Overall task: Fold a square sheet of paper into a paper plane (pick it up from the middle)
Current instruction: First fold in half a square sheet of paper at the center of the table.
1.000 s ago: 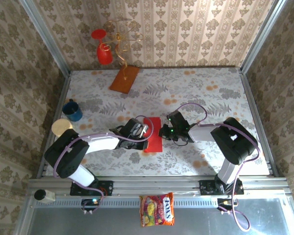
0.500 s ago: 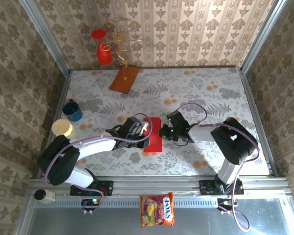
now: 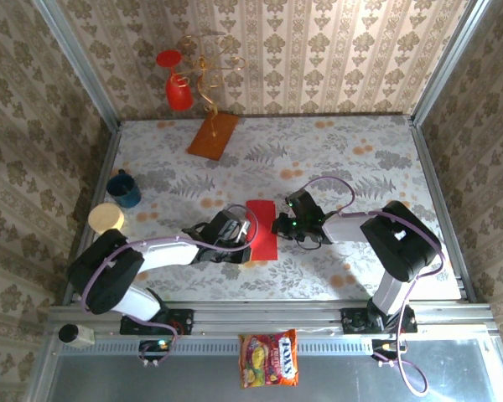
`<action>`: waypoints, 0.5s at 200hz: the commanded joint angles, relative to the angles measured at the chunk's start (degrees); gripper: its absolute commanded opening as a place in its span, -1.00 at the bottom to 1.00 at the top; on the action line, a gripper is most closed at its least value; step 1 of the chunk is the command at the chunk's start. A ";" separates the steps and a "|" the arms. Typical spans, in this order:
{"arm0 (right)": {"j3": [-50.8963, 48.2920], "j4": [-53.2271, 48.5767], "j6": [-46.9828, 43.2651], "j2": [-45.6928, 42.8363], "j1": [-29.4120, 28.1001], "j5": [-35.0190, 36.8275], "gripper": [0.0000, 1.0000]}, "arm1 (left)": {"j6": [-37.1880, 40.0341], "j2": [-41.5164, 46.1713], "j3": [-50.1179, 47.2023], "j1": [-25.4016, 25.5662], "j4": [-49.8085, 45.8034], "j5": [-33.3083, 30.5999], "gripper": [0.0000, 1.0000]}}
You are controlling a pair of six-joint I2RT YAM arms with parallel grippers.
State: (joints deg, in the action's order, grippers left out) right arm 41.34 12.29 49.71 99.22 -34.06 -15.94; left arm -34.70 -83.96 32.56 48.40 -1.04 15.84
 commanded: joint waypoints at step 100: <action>-2.85 -6.93 0.03 3.43 -0.48 2.13 -1.00 | 8.63 -8.88 19.39 -10.45 -2.72 3.18 -1.00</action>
State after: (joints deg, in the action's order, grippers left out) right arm 41.01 13.02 49.69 99.22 -34.06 -16.05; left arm -29.65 -88.77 49.47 39.29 -3.42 16.93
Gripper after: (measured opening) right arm 0.043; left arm 0.051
